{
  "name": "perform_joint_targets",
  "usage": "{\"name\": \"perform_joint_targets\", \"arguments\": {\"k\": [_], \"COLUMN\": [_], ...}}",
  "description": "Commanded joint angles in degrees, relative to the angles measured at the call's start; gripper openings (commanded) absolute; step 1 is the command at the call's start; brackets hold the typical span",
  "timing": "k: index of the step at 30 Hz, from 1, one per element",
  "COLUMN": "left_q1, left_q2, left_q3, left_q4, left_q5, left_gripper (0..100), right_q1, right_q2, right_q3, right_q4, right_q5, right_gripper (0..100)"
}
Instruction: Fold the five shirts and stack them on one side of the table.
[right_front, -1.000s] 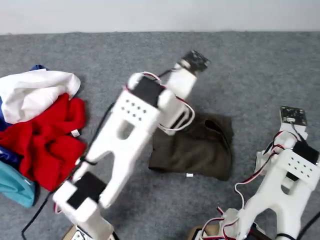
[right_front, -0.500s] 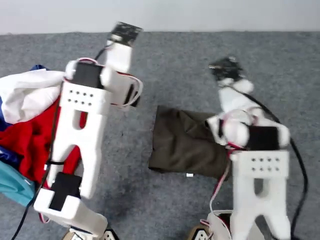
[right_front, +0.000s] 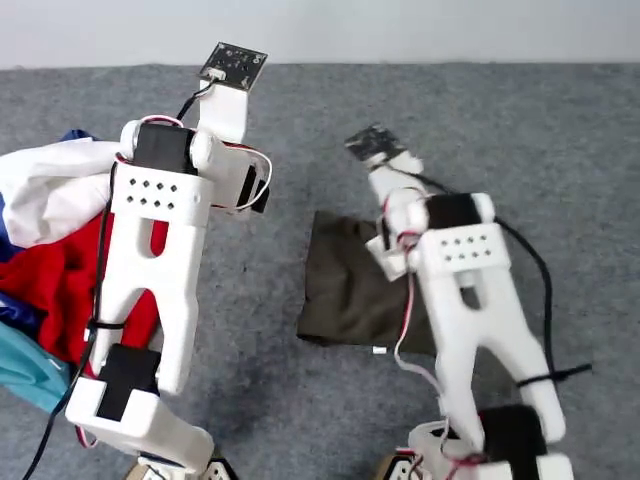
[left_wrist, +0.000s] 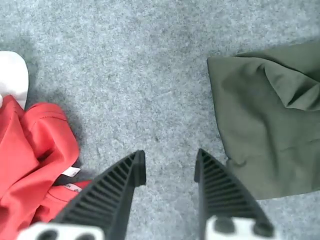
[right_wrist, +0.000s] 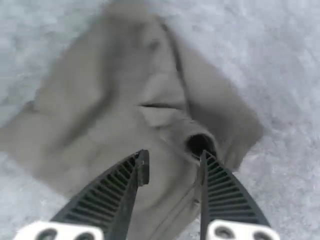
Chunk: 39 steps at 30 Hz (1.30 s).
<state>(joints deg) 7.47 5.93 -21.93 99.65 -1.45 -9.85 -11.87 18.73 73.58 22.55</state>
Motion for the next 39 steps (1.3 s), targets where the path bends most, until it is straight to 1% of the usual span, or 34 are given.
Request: {"name": "perform_joint_targets", "arguments": {"k": [1, 4, 10, 15, 22, 25, 30, 34, 37, 39], "left_q1": [-0.44, -0.44, -0.44, -0.44, -0.44, -0.44, -0.44, -0.44, -0.44, -0.44], "left_q2": [-2.73, -2.37, -2.37, -2.29, -2.29, -2.29, -2.29, -2.29, -2.29, -2.29], "left_q3": [-0.13, -0.13, -0.13, -0.13, -0.13, -0.13, -0.13, -0.04, -0.04, -0.04], "left_q4": [0.88, 0.88, 0.88, 0.88, 0.88, 0.88, 0.88, 0.88, 0.88, 0.88], "left_q5": [0.18, 0.18, 0.18, 0.26, 0.26, 0.26, 0.26, 0.26, 0.26, 0.26], "left_gripper": [17, 17, 17, 17, 17, 17, 17, 17, 17, 17], "right_q1": [1.98, 2.15, 2.59, 6.9, 13.85, 15.16, 15.34, 15.43, 15.43, 15.25], "right_q2": [2.86, 5.93, 12.35, 15.87, 17.54, 18.59, 20.09, 17.27, 12.18, 8.31], "right_q3": [-2.46, -2.37, -2.64, -2.73, -2.73, -2.73, -2.73, -3.69, -6.86, -9.67], "right_q4": [-1.63, -3.74, -11.3, -18.86, -25.27, -28.18, -33.27, -30.81, -23.69, -17.19], "right_q5": [-0.26, -0.26, -0.26, -0.35, -0.53, -0.53, -0.62, -0.62, -0.62, -0.53], "right_gripper": [17.3, 17.3, 17.3, 17.3, 17.3, 17.3, 17.3, 17.3, 17.3, 17.5]}}
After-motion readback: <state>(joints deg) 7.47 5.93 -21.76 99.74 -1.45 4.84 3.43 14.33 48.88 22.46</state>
